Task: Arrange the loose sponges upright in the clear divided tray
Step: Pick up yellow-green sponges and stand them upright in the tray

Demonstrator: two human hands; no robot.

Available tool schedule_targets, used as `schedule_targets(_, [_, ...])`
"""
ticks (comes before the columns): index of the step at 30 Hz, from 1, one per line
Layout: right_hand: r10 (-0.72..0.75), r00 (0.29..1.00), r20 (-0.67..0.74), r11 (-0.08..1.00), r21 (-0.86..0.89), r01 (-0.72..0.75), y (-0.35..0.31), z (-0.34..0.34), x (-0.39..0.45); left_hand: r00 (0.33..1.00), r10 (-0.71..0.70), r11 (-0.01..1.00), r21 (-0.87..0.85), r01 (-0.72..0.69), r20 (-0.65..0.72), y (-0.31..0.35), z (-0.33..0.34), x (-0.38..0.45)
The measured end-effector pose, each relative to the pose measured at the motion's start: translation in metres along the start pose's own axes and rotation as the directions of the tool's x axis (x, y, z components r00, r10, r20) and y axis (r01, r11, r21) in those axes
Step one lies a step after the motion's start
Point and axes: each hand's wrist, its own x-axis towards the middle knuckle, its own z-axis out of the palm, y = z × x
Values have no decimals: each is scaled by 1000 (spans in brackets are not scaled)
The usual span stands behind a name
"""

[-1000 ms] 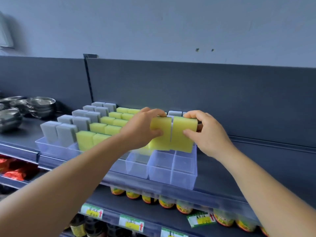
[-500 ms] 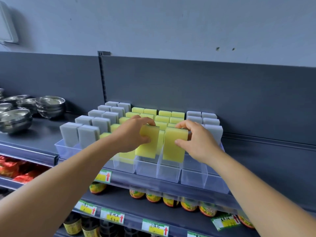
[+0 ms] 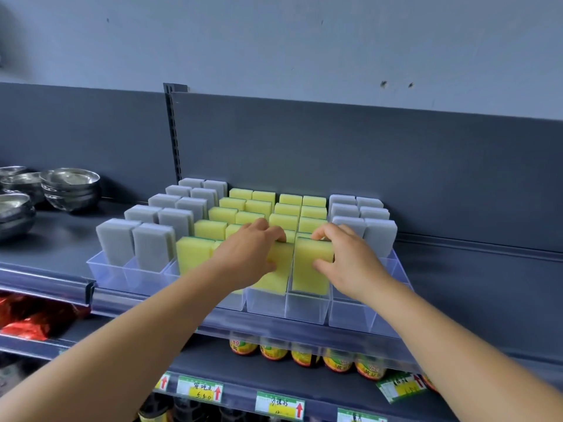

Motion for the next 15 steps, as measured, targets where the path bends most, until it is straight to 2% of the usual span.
schedule_targets(3, [-11,999,34,997,-76,14,-2,5,-3,999,33,990,138,-33,0,-1,7,0])
schedule_targets(6, [-14,997,73,990,-139,24,-3,10,-5,999,47,980,195,-47,1,-1,10,-1])
schedule_targets(15, [12,997,76,993,-115,-3,-2,-3,-16,996,88,981,173,-86,-5,8,2,-7])
